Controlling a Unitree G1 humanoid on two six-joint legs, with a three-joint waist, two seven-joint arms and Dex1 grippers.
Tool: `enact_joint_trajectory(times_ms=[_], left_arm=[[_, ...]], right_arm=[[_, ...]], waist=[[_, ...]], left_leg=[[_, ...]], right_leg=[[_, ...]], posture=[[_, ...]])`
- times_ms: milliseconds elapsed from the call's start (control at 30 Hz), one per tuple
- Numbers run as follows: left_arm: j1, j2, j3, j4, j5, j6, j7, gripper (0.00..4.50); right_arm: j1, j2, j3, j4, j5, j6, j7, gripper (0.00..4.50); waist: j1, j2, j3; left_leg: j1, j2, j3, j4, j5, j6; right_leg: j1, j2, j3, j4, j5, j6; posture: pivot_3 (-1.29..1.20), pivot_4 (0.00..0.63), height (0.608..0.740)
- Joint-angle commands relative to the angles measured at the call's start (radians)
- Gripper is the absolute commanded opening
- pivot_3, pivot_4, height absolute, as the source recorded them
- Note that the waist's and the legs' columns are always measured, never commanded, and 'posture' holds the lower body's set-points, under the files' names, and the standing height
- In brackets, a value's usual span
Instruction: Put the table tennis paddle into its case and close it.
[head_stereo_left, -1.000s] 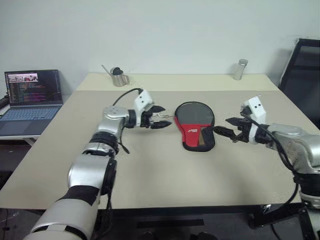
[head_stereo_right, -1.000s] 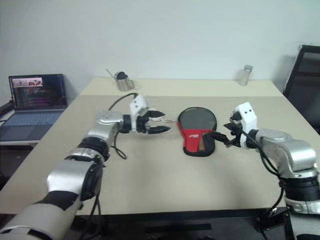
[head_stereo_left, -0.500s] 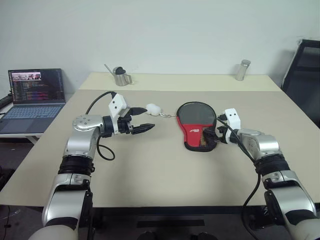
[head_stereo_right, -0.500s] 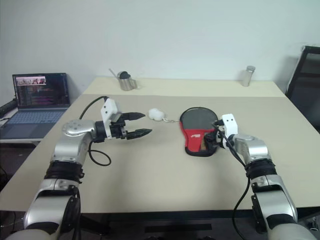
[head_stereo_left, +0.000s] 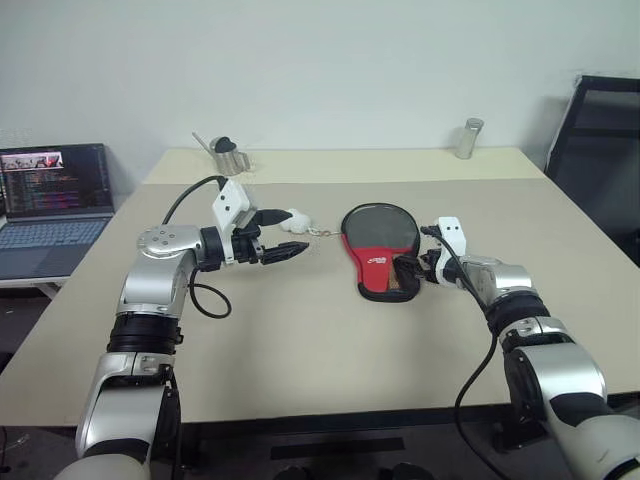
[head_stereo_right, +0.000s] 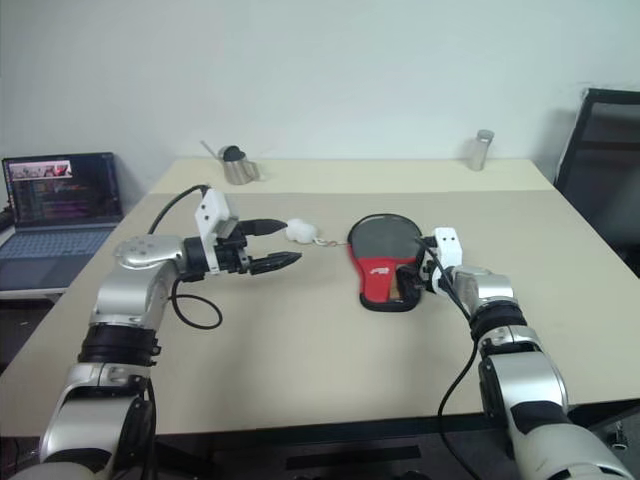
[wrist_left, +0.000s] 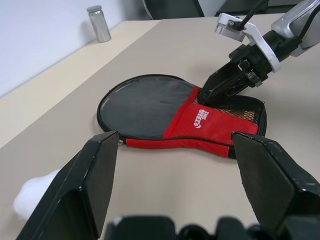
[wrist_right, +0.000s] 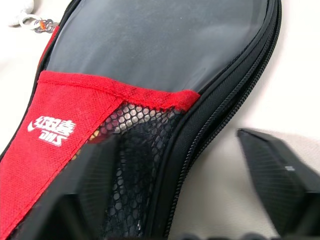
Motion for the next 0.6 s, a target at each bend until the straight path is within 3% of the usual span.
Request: enact_joint_trajectory(times_ms=[33,300,600], left_arm=[[-0.004,0.023,0.005,-0.054,-0.027,-0.001,0.004,3.9],[0.059,0.077,0.018,-0.108,-0.08,0.057,-0.055,3.9],[0.217,0.202,0.032,-0.197,-0.151,0.125,-0.149,3.9]], right_arm=[[0.005,0.035,0.011,0.014,-0.012,0.032,0.042,2.58],[0.034,0.075,0.019,-0.059,-0.006,0.091,0.079,0.13],[0.133,0.115,0.047,-0.436,0.064,0.335,0.122,0.03]], waist=[[-0.001,0.0,0.0],[-0.002,0.0,-0.001],[-0.008,0.001,0.0]], left_leg=[[0.0,0.0,0.0,0.0,0.0,0.0],[0.002,0.001,0.001,-0.001,0.0,0.0],[0.002,0.004,0.001,-0.003,0.0,0.0]], right_leg=[[0.0,0.0,0.0,0.0,0.0,0.0],[0.0,0.001,0.001,0.0,0.0,0.0],[-0.001,0.003,0.003,0.0,0.0,-0.001]], posture=[[0.0,0.15,0.74],[0.0,0.15,0.74],[0.0,0.15,0.74]])
